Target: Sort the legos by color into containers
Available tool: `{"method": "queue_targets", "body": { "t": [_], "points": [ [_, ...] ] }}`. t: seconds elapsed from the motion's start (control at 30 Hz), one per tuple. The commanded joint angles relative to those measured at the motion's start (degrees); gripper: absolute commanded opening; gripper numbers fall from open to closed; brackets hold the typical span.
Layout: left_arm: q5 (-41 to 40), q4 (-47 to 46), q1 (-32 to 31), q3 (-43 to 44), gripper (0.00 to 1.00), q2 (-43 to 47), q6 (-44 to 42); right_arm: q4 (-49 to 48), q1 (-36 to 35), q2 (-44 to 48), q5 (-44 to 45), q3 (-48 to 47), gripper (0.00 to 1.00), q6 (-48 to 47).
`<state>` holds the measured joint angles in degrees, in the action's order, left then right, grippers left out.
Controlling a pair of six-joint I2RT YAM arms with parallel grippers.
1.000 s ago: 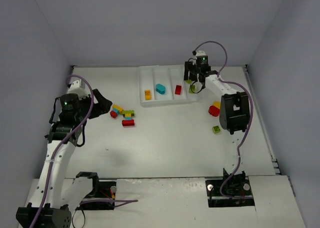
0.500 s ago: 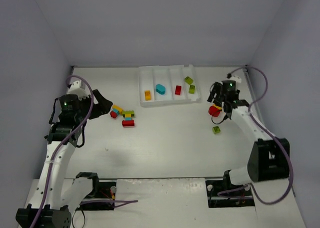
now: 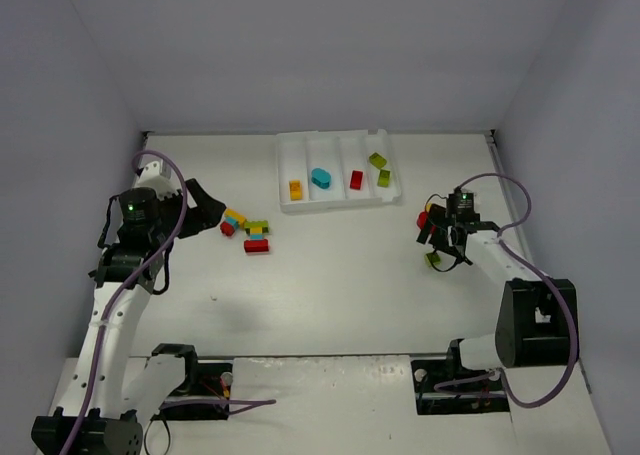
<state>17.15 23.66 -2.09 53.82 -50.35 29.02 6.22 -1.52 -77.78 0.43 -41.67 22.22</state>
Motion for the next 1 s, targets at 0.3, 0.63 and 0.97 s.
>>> {"method": "queue_targets", "body": {
  "t": [0.3,0.63,0.97],
  "points": [
    [0.52,-3.62,-0.55,2.08,0.73,-0.01,-0.19,-0.68,0.29,-4.93,-3.68,1.15,0.62,1.07],
    [0.52,-3.53,-0.55,2.16,0.73,-0.1,-0.19,-1.03,-0.76,-6.51,-3.59,1.59,0.2,3.09],
    [0.43,-3.45,-0.55,2.08,0.73,-0.1,-0.1,-2.34,-9.38,-1.5,-3.41,-13.07,0.0,0.73]
  ]
}}
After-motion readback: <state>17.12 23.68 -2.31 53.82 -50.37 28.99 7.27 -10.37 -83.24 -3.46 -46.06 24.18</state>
